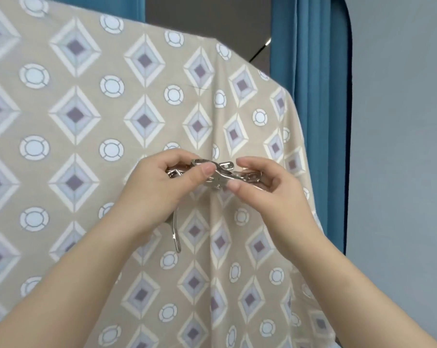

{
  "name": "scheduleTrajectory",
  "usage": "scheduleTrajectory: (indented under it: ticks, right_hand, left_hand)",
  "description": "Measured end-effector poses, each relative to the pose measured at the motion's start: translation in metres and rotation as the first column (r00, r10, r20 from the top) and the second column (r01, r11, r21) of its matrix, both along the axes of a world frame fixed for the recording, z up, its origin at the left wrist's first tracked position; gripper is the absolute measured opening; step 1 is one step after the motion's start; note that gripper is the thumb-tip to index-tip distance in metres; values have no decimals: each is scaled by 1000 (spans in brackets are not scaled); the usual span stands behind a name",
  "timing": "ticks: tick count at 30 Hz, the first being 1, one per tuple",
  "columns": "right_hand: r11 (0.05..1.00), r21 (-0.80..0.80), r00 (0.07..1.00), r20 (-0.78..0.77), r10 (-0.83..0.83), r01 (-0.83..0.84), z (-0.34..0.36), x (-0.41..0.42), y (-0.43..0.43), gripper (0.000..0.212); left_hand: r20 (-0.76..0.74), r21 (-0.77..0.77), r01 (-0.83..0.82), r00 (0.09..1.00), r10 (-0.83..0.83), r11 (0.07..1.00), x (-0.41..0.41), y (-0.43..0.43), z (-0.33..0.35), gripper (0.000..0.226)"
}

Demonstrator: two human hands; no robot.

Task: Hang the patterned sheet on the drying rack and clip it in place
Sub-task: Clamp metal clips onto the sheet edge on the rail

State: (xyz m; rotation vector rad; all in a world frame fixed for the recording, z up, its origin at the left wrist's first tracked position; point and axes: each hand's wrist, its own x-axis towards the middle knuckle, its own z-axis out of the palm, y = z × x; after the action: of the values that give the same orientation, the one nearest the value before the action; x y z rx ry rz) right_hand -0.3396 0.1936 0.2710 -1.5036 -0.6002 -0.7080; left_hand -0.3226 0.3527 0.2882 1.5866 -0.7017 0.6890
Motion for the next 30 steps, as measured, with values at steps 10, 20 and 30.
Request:
scheduleTrajectory:
  ticks: [10,20,30]
  right_hand:
    - [855,404,943,70,325,-325,69,22,27,22]
    - [885,315,930,14,-366,343,98,57,2,37]
    - [772,406,867,-128,-481,488,74,89,-14,45]
  left_hand:
    - [8,-164,-54,998,56,985,18,4,55,21]
    - [95,-100,-130,986,140,986,33,-6,66,18]
    - [25,-151,-83,996,88,985,36,-21,64,19]
